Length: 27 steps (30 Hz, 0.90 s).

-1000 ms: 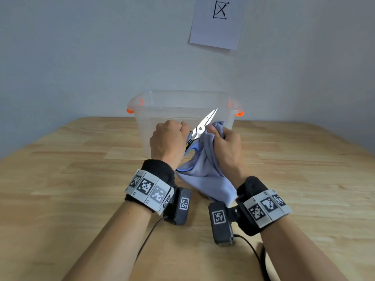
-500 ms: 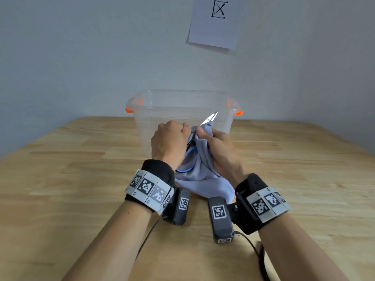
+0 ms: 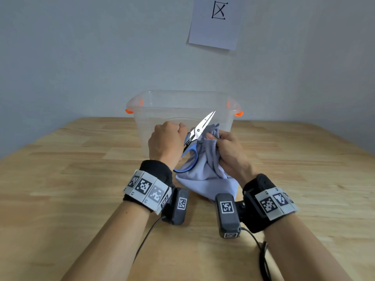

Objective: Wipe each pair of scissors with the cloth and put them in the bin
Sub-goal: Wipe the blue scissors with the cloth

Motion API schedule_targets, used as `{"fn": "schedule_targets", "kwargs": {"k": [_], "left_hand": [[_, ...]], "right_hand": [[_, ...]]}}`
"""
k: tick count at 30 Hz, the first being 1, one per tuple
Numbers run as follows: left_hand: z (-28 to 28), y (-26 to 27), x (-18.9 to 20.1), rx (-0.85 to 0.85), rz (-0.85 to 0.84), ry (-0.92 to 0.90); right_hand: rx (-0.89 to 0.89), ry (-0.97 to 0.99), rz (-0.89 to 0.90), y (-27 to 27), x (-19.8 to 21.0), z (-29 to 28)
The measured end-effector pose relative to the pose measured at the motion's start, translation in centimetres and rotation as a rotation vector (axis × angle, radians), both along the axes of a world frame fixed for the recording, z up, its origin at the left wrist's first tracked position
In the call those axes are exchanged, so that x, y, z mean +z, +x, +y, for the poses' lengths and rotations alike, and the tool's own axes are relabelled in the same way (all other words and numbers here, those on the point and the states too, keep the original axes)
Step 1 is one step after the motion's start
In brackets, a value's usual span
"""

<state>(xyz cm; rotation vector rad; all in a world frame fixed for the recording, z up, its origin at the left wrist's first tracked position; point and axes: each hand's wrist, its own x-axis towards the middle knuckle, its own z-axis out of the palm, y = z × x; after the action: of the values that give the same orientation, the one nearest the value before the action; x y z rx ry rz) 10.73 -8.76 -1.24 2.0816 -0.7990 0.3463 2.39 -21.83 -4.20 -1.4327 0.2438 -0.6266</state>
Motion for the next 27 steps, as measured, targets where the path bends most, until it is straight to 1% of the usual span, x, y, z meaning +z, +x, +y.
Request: {"fn": "schedule_targets", "kwargs": {"k": [4,8,10,13,16,17,18,21,23,27], "left_hand": [[0.3,-0.2,0.1,0.005,0.007,0.001],[0.3,-0.3,0.1,-0.007,0.015,-0.013],[0.2,-0.3,0.1,-0.003,0.022,-0.017],[0.2,0.1,0.0,0.008,0.026,-0.027],[0.1,0.4,-0.2,0.020,0.012,-0.044],[0.0,0.5,-0.2,0.025,0.009,-0.050],[0.0,0.4,-0.2,0.030,0.004,-0.056],[-0.1,0.2,0.0,0.038,-0.024,-0.069],[-0.2,-0.1,0.1,0.043,-0.048,-0.073],[-0.4,-0.4,0.0,0.026,-0.064,-0.045]], "right_hand": [[0.066,0.167,-0.037,-0.1,0.4,-0.1],[0.085,0.228,0.032,0.3,0.1,-0.2],[0.078,0.307,0.066,0.2,0.3,0.0],[0.174,0.504,0.014,0.1,0.6,0.1],[0.187,0.583,-0.001,0.1,0.7,0.4],[0.175,0.565,-0.015,0.2,0.7,0.4],[0.145,0.497,-0.018,0.3,0.6,0.4],[0.101,0.226,0.011,0.3,0.6,1.1],[0.090,0.162,0.017,0.5,0.4,1.6],[0.000,-0.022,0.006,0.4,0.5,2.2]]}}
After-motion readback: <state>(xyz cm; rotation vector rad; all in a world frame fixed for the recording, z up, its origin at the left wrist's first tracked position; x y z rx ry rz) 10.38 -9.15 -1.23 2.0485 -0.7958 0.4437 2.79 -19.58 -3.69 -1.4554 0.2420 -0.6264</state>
